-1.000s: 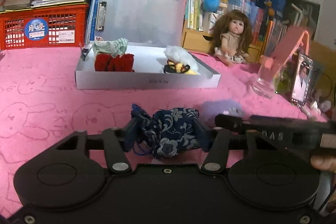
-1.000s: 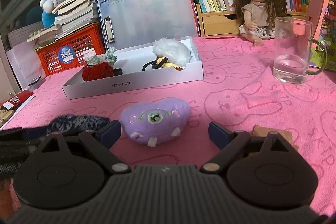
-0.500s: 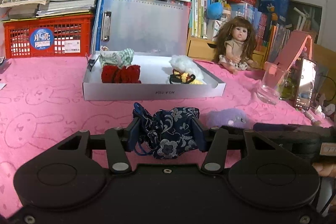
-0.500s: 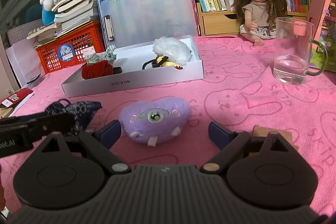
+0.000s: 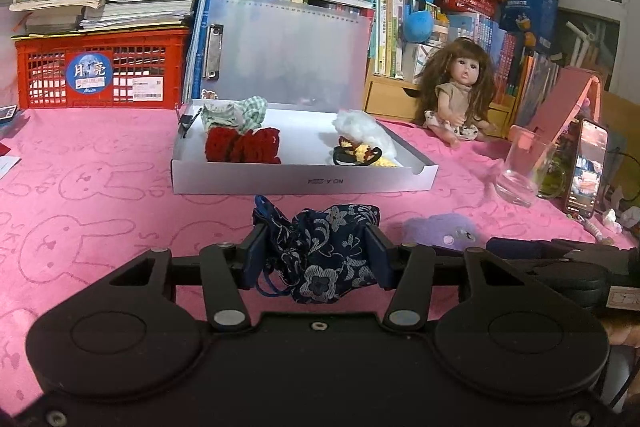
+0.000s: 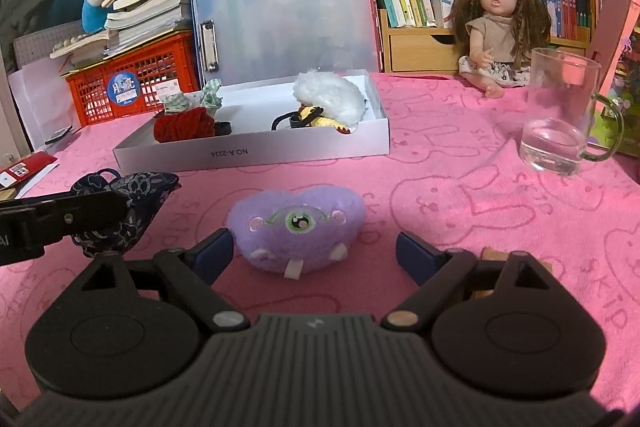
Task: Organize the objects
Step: 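Carry the blue pouch and purple plush into the white box with both tools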
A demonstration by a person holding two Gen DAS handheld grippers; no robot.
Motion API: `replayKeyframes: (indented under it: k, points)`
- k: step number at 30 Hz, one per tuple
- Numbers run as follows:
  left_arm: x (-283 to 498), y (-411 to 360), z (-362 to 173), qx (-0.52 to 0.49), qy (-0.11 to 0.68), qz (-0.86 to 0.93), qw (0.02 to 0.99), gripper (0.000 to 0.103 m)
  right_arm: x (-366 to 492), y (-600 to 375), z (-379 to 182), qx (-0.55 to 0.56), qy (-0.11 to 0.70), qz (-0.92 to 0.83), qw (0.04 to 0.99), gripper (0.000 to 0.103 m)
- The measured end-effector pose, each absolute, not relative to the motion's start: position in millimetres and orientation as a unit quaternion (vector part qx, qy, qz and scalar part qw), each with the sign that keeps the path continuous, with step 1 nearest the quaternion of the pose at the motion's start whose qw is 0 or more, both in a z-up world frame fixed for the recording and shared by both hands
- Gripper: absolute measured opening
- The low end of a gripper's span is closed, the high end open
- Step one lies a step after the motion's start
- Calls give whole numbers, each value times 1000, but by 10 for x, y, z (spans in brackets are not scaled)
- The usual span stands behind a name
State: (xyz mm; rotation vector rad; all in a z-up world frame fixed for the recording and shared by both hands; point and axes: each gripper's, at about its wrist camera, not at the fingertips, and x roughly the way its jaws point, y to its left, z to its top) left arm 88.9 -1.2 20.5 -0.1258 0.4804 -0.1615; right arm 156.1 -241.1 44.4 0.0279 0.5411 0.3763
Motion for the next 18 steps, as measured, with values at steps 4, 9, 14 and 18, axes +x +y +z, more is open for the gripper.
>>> replayKeyframes:
  k: [4,9,14,18]
  points:
    - [894,17,197,-65,239,-76,966,50,1529,-2405,447,7,256,197,946,79]
    - [910,19,187,-66,241,-75,965,50,1496,-2372,450,-7,248,209,946,67]
    - [908,19,188,-67,241,-74,965,50,1471,-2381,453,-3,241,206,949,62]
    - [915,33,203,-65,238,-73,966,50,1454,-2404,458,2,233,200,952,58]
